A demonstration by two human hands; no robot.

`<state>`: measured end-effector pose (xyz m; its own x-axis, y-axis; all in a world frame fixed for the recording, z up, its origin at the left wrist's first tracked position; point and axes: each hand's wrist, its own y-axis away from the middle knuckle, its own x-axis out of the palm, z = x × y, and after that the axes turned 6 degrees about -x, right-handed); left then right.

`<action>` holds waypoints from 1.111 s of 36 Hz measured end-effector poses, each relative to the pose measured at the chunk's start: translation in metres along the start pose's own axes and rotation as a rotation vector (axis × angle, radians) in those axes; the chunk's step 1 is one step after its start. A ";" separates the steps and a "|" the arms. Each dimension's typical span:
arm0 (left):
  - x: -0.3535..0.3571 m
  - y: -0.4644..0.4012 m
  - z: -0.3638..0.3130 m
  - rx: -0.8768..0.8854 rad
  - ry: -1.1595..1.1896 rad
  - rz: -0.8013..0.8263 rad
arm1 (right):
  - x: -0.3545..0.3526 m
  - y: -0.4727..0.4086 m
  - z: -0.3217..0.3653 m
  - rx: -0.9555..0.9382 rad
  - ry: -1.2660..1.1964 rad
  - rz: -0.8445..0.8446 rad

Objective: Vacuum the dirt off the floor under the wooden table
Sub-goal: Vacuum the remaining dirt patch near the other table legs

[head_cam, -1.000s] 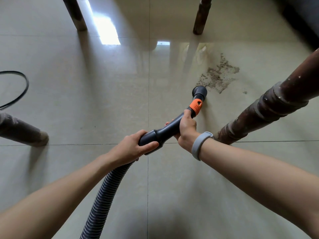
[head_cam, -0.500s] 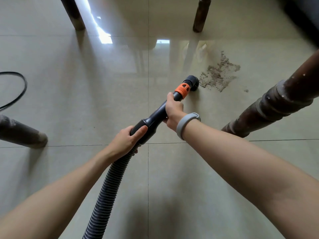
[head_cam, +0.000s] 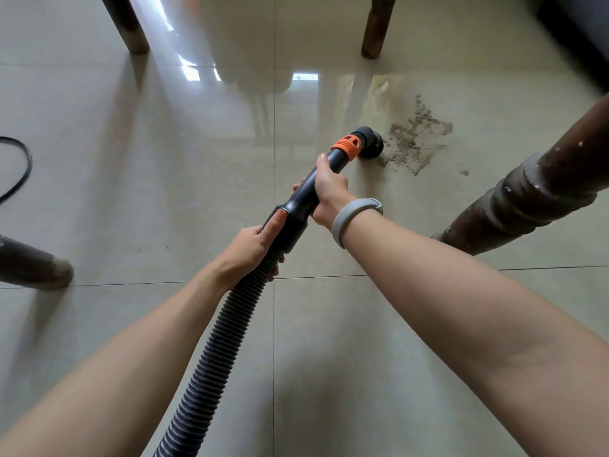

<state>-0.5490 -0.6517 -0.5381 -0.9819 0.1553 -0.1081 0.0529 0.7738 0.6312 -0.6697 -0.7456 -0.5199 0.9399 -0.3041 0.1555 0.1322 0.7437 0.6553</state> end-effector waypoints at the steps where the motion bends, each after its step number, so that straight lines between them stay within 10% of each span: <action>1: 0.002 -0.002 -0.002 -0.002 -0.001 0.002 | -0.001 0.000 0.002 0.000 0.001 -0.005; 40: 0.000 0.013 -0.009 0.003 -0.150 0.113 | -0.020 0.026 -0.007 -0.024 -0.137 0.057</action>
<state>-0.5503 -0.6470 -0.5236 -0.9317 0.3308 -0.1501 0.1618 0.7479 0.6437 -0.6829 -0.7161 -0.5107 0.8944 -0.3385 0.2923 0.0892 0.7754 0.6251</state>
